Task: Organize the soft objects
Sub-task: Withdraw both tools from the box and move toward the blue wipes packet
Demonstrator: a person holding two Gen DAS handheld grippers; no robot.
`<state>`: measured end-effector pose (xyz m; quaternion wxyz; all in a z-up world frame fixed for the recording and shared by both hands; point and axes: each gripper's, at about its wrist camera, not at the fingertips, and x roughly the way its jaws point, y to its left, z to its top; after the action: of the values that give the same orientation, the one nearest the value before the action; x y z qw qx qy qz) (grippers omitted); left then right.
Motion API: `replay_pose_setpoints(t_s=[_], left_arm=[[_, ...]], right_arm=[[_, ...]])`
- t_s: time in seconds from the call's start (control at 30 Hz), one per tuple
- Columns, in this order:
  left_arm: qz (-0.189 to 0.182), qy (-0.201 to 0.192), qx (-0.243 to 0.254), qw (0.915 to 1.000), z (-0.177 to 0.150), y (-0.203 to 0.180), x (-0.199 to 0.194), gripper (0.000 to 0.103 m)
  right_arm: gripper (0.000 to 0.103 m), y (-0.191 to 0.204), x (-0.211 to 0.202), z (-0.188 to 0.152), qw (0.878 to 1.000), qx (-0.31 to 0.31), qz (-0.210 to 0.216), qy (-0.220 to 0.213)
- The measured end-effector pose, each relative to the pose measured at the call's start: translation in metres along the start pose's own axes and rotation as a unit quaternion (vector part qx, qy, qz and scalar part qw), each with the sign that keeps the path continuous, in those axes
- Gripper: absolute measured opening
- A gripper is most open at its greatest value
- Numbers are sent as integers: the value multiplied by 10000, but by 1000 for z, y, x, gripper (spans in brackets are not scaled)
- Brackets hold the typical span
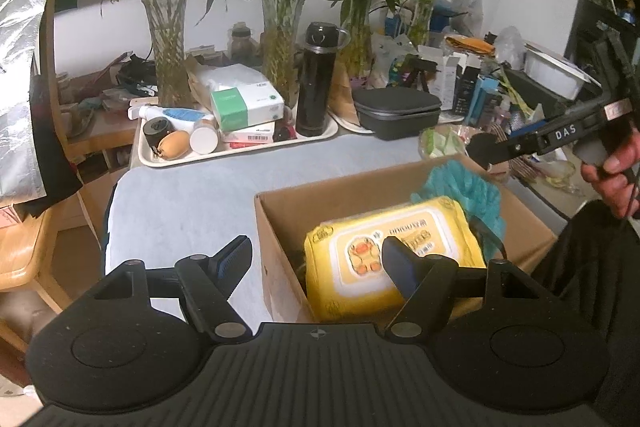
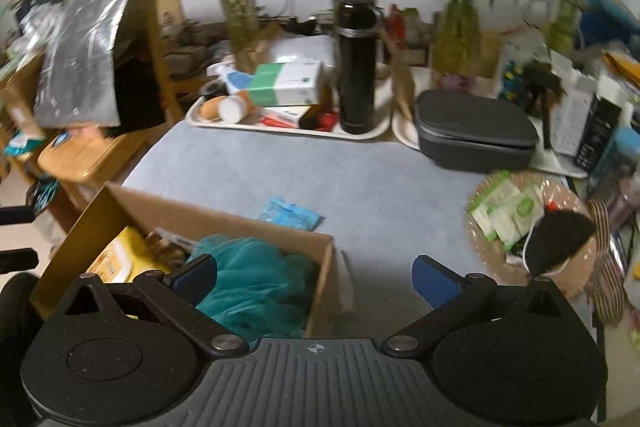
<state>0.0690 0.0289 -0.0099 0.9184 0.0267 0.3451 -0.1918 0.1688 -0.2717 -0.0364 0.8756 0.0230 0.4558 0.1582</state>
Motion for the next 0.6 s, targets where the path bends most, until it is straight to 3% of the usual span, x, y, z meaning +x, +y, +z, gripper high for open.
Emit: replay_pose_setpoints(t_s=[0.33,0.6], left_arm=[[-38,-168,53,9998,35,9,24,71],[-75,-81,269,9996,67,10,48,71]], right_arm=[[103,-6,14,14,9997,198,-158,2],[103,-12,13,31,9993,169,-307,-84]])
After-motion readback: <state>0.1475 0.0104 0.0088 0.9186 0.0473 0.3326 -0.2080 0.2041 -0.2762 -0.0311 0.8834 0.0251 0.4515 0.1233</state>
